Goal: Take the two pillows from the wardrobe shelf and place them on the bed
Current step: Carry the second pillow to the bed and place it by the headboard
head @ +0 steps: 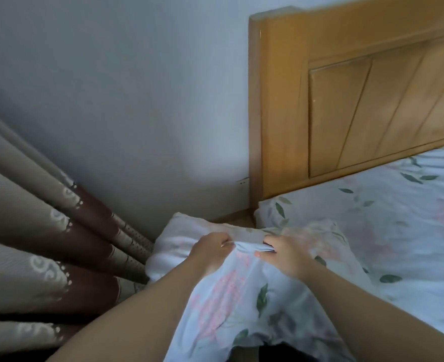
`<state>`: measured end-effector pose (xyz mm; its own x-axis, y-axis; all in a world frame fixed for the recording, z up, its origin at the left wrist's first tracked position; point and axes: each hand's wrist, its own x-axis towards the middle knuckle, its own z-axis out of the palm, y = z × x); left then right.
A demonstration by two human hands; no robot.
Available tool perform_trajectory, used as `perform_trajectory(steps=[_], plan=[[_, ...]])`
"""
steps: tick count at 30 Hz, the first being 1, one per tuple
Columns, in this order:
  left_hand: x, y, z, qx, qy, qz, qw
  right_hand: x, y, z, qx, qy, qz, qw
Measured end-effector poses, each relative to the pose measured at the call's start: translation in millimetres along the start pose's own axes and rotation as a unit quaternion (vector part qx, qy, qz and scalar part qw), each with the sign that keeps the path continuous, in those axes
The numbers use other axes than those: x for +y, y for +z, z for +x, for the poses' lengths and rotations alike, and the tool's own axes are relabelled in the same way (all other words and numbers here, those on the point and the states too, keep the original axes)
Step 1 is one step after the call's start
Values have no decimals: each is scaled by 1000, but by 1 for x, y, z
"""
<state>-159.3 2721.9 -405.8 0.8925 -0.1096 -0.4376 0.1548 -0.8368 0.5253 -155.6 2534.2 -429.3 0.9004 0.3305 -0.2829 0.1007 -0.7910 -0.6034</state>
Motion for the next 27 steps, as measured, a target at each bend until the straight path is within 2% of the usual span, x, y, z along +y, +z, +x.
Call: perform_trajectory(steps=[6, 18, 24, 27], plan=[[57, 13, 52, -16, 18, 5, 1000, 55, -47, 18, -3, -3, 23, 1000], [209, 89, 158, -74, 56, 43, 995, 224, -143, 32, 4, 81, 32, 996], [245, 123, 186, -56, 71, 59, 994, 273, -159, 31, 10, 119, 34, 992], [253, 146, 197, -72, 59, 69, 993, 294, -155, 24, 4, 147, 47, 988]])
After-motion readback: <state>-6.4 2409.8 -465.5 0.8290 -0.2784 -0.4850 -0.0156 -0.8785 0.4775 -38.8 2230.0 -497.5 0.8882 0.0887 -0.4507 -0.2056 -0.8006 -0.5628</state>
